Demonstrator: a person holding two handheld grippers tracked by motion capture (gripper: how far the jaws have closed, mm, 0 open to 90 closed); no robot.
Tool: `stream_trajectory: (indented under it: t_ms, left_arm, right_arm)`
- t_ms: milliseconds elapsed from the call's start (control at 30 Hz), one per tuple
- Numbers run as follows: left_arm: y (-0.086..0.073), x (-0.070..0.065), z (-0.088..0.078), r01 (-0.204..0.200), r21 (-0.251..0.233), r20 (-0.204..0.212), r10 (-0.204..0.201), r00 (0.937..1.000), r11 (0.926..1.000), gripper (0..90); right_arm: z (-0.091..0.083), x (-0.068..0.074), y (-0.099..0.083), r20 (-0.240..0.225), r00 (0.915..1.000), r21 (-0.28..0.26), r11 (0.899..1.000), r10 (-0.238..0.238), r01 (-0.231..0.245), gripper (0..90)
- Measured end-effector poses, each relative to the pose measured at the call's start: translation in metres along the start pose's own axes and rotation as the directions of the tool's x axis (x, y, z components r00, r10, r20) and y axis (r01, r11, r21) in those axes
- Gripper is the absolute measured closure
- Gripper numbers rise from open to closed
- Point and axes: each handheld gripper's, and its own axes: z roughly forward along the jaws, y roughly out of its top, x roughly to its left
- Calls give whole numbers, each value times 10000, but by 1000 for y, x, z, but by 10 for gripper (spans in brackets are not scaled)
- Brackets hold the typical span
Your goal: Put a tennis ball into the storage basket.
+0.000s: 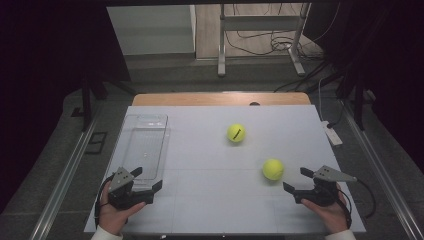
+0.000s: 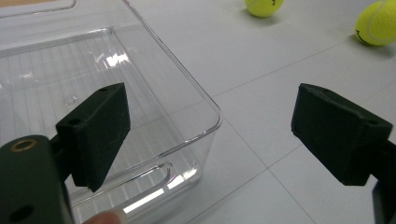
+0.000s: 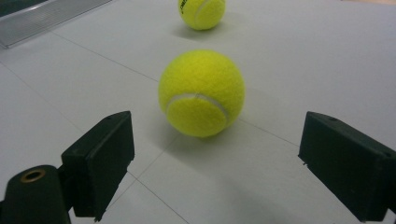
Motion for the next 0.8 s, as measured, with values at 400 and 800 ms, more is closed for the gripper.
stream_trajectory:
  t_ms: [400,800]
  left_arm:
    - [0,-1,1,-55,43,30,55,10000,10000,129]
    - [3,-3,-2,-28,-85,-49,27,10000,10000,128]
  right_arm:
    - [-1,-1,-1,27,10000,-67,10000,-33,33,107]
    - [2,-6,-2,-121,9998,-86,9998,176,-177,109]
